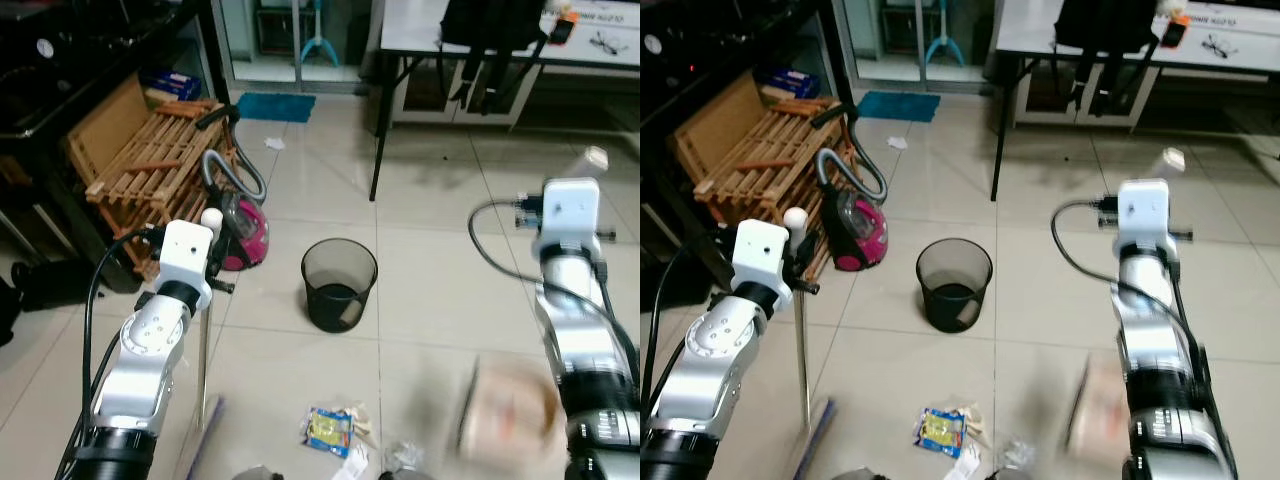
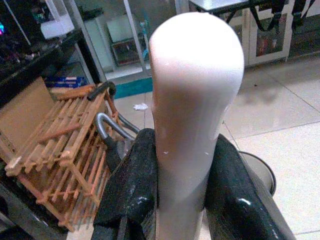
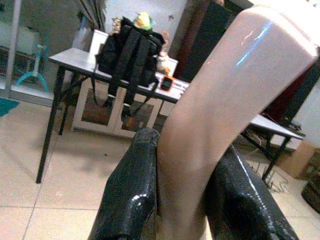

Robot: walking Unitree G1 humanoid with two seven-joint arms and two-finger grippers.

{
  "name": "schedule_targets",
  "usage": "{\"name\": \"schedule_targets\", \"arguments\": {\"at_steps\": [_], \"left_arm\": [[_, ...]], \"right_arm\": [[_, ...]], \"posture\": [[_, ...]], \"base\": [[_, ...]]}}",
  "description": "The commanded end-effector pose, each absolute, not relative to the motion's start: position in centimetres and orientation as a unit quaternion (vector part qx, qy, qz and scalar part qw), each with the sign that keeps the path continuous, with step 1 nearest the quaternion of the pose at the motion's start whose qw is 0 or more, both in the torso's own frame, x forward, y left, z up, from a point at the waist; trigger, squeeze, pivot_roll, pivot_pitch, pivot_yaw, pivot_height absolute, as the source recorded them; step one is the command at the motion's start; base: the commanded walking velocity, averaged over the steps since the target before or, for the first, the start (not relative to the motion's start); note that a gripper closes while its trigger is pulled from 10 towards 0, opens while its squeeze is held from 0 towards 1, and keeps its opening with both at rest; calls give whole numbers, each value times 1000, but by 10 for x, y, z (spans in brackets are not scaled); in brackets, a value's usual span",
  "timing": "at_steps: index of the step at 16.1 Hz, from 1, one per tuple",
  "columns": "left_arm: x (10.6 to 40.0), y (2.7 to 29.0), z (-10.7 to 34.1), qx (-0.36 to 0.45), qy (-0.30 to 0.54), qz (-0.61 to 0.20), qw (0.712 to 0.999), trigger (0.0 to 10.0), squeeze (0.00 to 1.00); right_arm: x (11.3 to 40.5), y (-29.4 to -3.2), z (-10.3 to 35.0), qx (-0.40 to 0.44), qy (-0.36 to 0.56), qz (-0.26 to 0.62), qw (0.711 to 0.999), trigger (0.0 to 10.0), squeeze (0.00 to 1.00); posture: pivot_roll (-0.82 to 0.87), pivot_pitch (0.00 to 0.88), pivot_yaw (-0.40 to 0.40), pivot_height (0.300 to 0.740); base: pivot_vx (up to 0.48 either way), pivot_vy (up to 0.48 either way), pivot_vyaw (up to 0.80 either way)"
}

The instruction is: Sweep floor

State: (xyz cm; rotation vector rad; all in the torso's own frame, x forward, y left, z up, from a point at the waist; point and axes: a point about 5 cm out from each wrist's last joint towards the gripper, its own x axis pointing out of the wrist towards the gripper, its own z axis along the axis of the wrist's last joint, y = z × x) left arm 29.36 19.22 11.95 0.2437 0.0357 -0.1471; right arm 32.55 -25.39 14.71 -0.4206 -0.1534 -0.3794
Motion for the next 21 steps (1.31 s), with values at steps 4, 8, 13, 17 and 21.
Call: {"name": "schedule_targets", "arguments": {"at_steps": [4, 8, 13, 17, 21], "left_arm": [[297, 189, 136, 131, -15, -74, 989, 10000, 0], [297, 189, 139, 128, -23, -74, 989, 10000, 0], [298, 190, 140, 132, -24, -74, 988, 10000, 0], [301, 186, 139, 131, -24, -73, 988, 10000, 0], [302, 181, 137, 126, -24, -73, 989, 10000, 0]], "right_arm": [[321, -228, 193, -155, -173, -175, 957, 10000, 0], [314, -206, 182, -105, -139, -153, 973, 10000, 0], [306, -207, 177, -96, -106, -169, 975, 10000, 0], [305, -211, 171, -87, -78, -175, 978, 10000, 0], [307, -206, 168, -97, -67, -156, 981, 10000, 0]], "posture": [[-31, 0, 45, 740], [-31, 0, 41, 740], [-37, 0, 41, 740], [-45, 0, 34, 740], [-57, 0, 27, 740]], "base": [[0, 379, 0], [0, 480, 0], [0, 480, -713], [0, 480, -800], [0, 480, -800]]}}
